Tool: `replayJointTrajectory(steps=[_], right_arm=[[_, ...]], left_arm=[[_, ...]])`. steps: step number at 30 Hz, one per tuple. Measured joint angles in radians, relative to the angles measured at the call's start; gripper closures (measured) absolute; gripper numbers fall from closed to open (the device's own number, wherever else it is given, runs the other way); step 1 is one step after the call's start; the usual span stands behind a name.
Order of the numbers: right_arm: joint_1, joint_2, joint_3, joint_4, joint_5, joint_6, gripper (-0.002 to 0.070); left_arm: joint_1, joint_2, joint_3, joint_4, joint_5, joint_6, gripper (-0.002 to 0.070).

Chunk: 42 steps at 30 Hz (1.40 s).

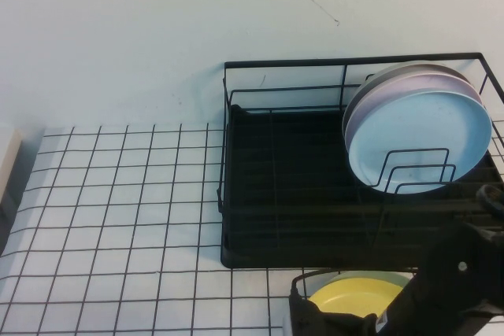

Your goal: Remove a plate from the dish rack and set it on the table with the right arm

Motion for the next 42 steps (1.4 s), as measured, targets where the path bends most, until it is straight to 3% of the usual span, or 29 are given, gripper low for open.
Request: replayJointTrajectory(steps=[6,12,19,24,31,42], right_arm=[[0.0,0.082,-0.02,-0.053,-0.028,0.022,0.0676],[0.0,0.113,-0.026,-0.23,-0.089,0.191,0.0676],[0.0,0.067,-0.085,-0.242,-0.001,0.224,0.0676],[0.001,-0.136,-0.096,-0.122,-0.036,0.178,0.0676],[0.002,-0.443,-0.07,-0.098,-0.185,0.194,0.0676],[0.002,-0.835,0.232,-0.086,-0.463,0.306,0.0676]], left_arm=[[0.0,0.0,0.0,0.0,0.0,0.0,0.0677],[0.0,0.0,0.0,0.0,0.0,0.0,0.0677],[0.0,0.0,0.0,0.0,0.0,0.0,0.0677],[0.0,0.0,0.0,0.0,0.0,0.0,0.0677],[0.0,0.0,0.0,0.0,0.0,0.0,0.0677],[0.0,0.0,0.0,0.0,0.0,0.0,0.0677]])
